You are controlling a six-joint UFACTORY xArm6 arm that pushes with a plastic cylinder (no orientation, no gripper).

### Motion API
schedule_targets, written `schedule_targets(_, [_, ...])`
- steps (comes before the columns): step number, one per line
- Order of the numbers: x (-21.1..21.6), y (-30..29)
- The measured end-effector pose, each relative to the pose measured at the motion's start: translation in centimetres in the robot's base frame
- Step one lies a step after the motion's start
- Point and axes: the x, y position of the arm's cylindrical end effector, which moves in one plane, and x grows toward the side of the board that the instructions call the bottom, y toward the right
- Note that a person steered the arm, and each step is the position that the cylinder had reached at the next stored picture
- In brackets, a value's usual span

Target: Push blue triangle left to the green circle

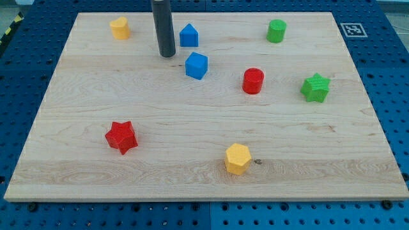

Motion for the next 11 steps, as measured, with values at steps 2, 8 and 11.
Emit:
schedule_targets(2, [-1.2, 0.0])
schedule_targets(8, [-2.7, 3.0])
schedule_targets(11, [-4.3, 4.3])
